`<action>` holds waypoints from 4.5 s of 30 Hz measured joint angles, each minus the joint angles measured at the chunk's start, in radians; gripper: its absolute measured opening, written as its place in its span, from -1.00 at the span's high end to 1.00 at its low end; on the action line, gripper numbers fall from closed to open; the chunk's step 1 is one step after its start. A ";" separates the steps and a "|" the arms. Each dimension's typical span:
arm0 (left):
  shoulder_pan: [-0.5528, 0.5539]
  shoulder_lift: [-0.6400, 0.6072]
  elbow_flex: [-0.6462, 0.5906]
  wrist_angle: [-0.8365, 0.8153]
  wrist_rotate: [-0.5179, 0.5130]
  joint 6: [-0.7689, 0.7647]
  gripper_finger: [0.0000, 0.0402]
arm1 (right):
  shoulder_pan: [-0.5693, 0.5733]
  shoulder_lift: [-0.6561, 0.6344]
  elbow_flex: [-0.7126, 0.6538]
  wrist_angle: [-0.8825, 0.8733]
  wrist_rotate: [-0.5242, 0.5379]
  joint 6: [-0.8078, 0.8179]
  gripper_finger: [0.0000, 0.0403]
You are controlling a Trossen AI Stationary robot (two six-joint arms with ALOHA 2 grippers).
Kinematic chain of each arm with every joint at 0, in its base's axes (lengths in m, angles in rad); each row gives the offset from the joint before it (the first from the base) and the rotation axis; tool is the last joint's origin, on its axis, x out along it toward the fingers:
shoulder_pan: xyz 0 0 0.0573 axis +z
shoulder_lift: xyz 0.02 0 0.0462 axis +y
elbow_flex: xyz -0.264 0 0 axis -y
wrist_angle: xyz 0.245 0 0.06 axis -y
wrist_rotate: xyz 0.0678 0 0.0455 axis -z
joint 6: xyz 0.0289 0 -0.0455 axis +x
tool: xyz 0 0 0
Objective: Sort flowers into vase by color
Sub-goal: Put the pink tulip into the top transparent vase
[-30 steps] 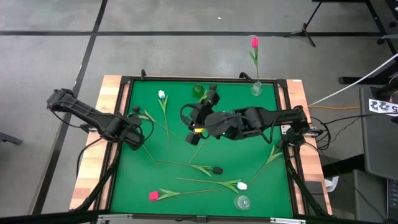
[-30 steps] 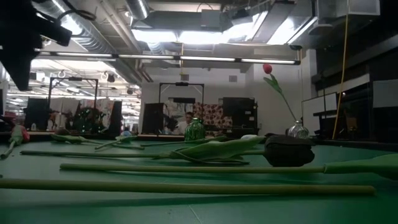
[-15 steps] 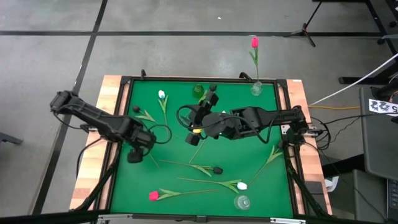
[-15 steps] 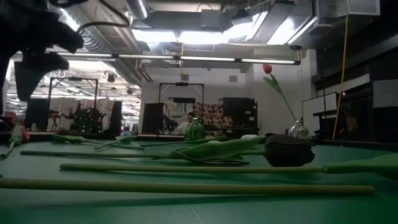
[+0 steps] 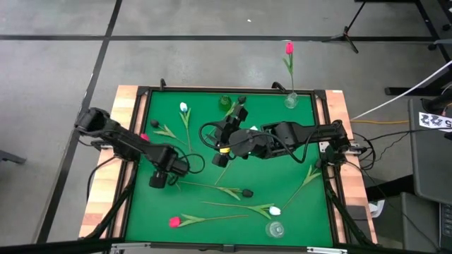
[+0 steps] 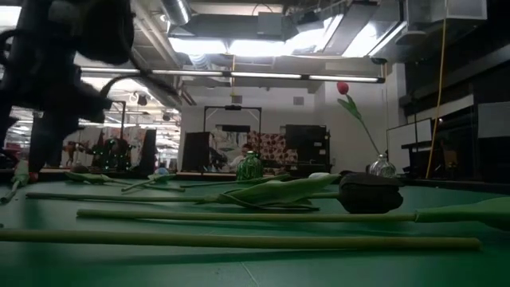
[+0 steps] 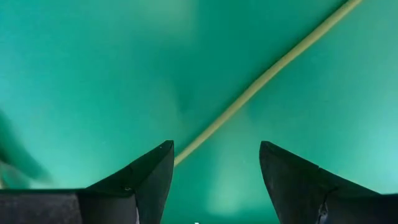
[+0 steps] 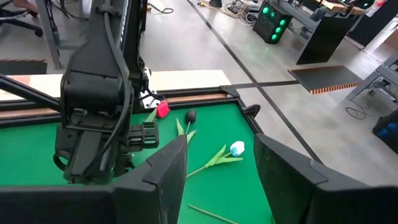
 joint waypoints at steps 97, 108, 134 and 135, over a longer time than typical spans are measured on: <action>0.392 -0.033 0.030 0.105 -0.093 0.124 -0.32 | 0.071 -0.169 -0.273 -0.387 -0.386 0.344 0.07; 0.418 -0.028 -0.072 0.224 -0.037 0.139 -0.05 | 0.071 -0.169 -0.273 -0.389 -0.384 0.341 0.07; 0.457 -0.027 0.056 0.111 -0.045 0.112 0.95 | 0.071 -0.219 -0.253 -0.375 -0.360 0.296 0.08; 0.457 -0.027 0.075 0.106 -0.049 0.113 0.94 | 0.071 -0.226 -0.253 -0.376 -0.357 0.289 0.08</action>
